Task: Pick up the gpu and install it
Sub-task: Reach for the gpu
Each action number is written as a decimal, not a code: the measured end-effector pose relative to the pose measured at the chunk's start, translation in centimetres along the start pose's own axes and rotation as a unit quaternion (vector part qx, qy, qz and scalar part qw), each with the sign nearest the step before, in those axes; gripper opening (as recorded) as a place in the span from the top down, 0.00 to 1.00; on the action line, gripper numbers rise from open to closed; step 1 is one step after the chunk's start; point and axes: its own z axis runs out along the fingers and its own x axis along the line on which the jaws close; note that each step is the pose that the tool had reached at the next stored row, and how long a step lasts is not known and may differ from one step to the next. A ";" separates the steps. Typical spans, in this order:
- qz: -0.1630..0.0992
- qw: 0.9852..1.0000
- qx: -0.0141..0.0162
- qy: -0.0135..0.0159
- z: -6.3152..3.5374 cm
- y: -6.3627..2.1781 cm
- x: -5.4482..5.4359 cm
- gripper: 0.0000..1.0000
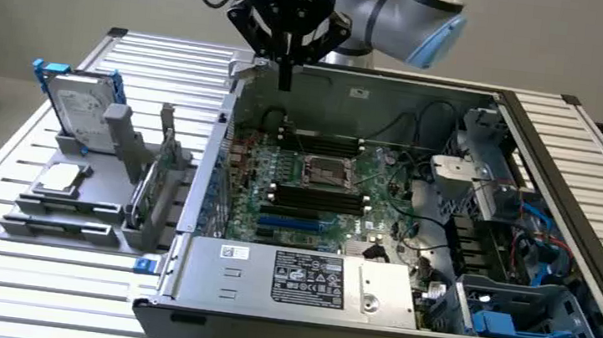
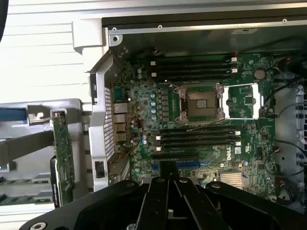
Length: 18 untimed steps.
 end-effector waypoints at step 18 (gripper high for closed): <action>-0.001 1.000 0.000 0.000 0.03 -0.25 3.8 0.89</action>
